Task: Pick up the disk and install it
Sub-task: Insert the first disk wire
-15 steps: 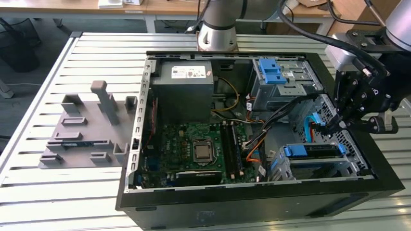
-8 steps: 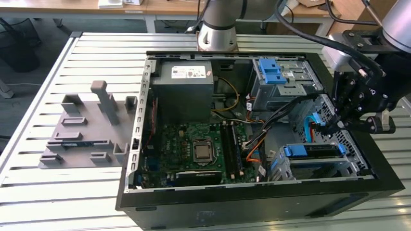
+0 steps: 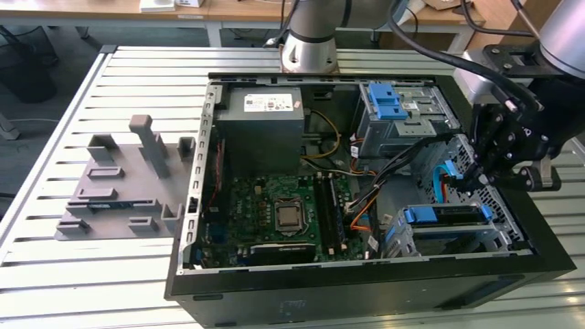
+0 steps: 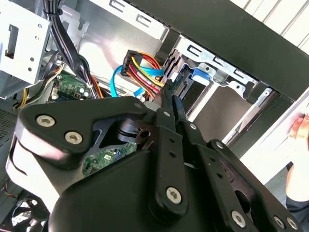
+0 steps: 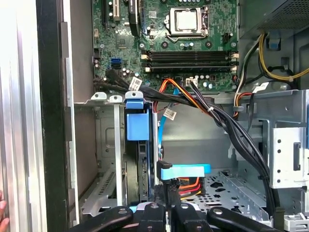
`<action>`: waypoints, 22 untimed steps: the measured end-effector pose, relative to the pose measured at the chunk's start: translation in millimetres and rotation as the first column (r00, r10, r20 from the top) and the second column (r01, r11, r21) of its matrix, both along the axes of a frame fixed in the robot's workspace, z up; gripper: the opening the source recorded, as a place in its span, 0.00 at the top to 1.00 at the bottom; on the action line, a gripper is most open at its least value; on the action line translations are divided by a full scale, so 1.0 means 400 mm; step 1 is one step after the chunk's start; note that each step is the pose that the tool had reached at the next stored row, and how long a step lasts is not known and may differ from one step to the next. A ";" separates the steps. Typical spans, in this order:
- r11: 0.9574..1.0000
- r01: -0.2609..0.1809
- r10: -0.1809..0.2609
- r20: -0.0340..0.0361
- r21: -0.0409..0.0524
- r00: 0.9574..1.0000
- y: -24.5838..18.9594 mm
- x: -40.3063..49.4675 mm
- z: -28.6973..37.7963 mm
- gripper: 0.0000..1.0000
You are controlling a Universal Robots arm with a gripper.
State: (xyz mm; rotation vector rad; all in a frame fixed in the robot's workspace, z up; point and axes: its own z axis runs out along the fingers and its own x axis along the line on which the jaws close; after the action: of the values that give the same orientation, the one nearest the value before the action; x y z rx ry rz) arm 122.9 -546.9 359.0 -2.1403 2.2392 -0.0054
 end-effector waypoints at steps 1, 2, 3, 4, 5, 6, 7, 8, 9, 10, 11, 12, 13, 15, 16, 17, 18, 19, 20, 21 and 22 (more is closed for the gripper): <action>1.000 0.000 0.000 0.001 0.000 1.000 0.000 -0.001 -0.001 0.83; 1.000 0.000 0.000 0.002 0.000 1.000 0.000 -0.001 -0.002 0.82; 1.000 0.000 0.000 0.002 0.000 1.000 0.001 -0.001 -0.002 0.82; 1.000 0.000 0.000 0.002 0.000 1.000 0.002 -0.001 -0.003 0.75; 1.000 0.000 0.000 0.002 0.000 1.000 0.002 -0.001 -0.004 0.75; 1.000 0.000 0.000 0.002 0.000 1.000 0.003 -0.001 -0.005 0.75; 1.000 0.000 0.000 0.002 -0.001 1.000 0.003 -0.002 -0.007 0.75; 1.000 0.000 0.000 0.002 -0.002 1.000 0.004 -0.002 -0.009 0.75; 1.000 0.000 0.000 0.003 -0.004 1.000 0.004 -0.003 -0.011 0.75; 1.000 0.000 0.000 0.003 -0.007 1.000 0.004 -0.003 -0.013 0.75; 1.000 0.000 0.000 0.003 -0.010 1.000 0.004 -0.003 -0.015 0.75; 1.000 0.000 0.000 0.003 -0.013 1.000 0.004 -0.003 -0.016 0.75; 1.000 0.000 0.000 0.003 -0.014 1.000 0.005 -0.003 -0.017 0.75; 1.000 0.000 0.000 0.003 -0.014 1.000 0.006 -0.003 -0.019 0.75; 1.000 0.000 0.000 0.003 -0.014 1.000 0.007 -0.003 -0.019 0.75; 1.000 0.000 0.000 0.003 -0.014 1.000 0.007 -0.003 -0.019 0.75; 1.000 0.000 0.000 0.003 -0.014 1.000 0.007 -0.003 -0.018 0.75; 1.000 0.000 0.000 0.003 -0.014 1.000 0.008 -0.003 -0.016 0.75; 1.000 0.000 0.000 0.003 -0.014 1.000 0.008 -0.003 -0.015 0.75; 1.000 0.000 0.000 0.003 -0.013 1.000 0.008 -0.003 -0.015 0.75; 1.000 0.000 0.000 0.003 -0.013 1.000 0.008 -0.003 -0.015 0.75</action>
State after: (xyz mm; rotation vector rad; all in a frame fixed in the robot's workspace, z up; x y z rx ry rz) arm 121.6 -543.7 353.0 -2.1451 2.2442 -0.0231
